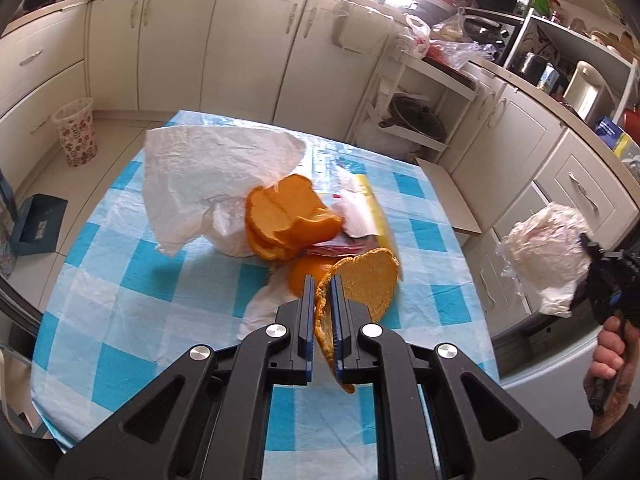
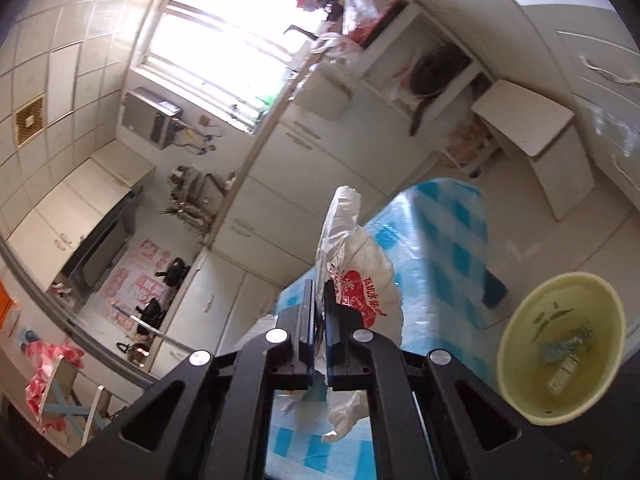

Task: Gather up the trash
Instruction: 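Carry crust and bag to the yellow bucket and release both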

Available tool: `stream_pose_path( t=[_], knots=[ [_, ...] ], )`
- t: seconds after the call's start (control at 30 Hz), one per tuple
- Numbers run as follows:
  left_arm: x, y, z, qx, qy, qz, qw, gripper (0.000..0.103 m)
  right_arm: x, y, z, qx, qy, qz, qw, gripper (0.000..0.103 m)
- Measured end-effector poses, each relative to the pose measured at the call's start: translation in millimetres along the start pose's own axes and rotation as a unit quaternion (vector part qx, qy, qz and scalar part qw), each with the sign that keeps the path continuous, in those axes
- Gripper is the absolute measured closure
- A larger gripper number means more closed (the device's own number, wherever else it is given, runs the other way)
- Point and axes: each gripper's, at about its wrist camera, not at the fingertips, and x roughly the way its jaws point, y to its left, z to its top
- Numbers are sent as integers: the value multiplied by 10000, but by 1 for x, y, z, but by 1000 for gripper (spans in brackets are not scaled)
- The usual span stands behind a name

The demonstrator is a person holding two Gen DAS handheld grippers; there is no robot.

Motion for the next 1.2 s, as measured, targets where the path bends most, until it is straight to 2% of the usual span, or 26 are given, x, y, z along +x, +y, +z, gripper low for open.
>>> stream_pose_path(
  t=[0.1,0.2,0.33,0.37,0.47,0.5,0.6,0.7,0.83,1.03,1.13,1.2],
  knots=[
    [6,-30,-2,174,101,-183,9996,96,1,-41,1,517,82,-554,9971,98],
    [21,-64,-9,344,306,-379,9982,96,1,-71,4,964,223,-926,9908,98],
    [49,-119,-20,577,596,-605,9947,96,8,-103,-1,1469,574,-1393,9776,95],
    [55,-131,-22,646,645,-643,9938,96,10,-111,-3,1582,651,-1502,9737,90],
    [78,-168,-32,820,828,-720,9906,96,8,-130,-7,1886,746,-1815,9623,47],
    [86,-178,-34,856,899,-723,9896,96,6,-132,-7,1952,713,-1874,9601,46],
    [109,-203,-42,968,1110,-703,9866,96,-3,-131,-3,2089,581,-1705,9612,46],
    [126,-220,-49,1094,1253,-632,9840,96,-12,-116,5,1873,406,-1545,9692,40],
    [147,-236,-57,1169,1427,-547,9813,96,-23,-100,14,1650,148,-1337,9771,37],
    [178,-270,-70,1399,1587,-309,9769,95,-35,-89,25,1528,-188,-1219,9805,34],
    [190,-287,-75,1555,1685,-153,9732,88,-39,-89,28,1575,-270,-1158,9803,33],
    [190,-295,-73,1624,1589,-127,9738,72,-41,-88,30,1617,-324,-1134,9798,33]
  ],
)
